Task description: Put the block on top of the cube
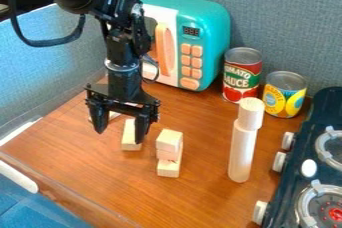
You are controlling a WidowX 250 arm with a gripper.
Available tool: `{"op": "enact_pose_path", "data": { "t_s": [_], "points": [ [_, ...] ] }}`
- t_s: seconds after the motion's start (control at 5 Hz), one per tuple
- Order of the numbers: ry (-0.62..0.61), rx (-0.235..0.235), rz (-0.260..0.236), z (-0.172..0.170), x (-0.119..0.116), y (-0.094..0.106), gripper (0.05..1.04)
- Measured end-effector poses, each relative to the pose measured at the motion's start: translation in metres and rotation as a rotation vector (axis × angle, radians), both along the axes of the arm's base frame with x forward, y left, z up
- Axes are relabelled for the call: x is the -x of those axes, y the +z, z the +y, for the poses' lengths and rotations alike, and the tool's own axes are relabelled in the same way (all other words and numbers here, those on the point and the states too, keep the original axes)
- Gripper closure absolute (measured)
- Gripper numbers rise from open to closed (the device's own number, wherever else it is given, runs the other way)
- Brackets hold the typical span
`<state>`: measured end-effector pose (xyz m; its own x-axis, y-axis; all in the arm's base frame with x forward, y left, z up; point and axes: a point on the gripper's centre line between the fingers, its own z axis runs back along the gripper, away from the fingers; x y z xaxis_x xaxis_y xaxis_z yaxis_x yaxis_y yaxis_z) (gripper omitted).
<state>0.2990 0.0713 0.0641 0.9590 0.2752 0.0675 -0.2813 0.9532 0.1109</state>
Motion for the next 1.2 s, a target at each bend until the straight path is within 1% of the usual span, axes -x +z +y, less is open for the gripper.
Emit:
{"op": "enact_pose_path", "data": {
  "t_s": [0.2, 0.4, 0.6, 0.8, 1.0, 1.2],
  "points": [
    [0.003, 0.008, 0.028, 0.000, 0.002, -0.009, 0.083],
    [0.046, 0.017, 0.018, 0.011, -0.008, -0.012, 0.083],
    [0.102, 0.021, 0.002, 0.022, -0.018, -0.011, 0.083],
    [0.167, 0.016, -0.010, 0.036, -0.023, -0.011, 0.083],
    [0.250, 0.042, -0.039, 0.038, -0.030, -0.020, 0.083],
    [0.374, 0.086, -0.086, 0.034, -0.038, -0.029, 0.083]
  ]
}}
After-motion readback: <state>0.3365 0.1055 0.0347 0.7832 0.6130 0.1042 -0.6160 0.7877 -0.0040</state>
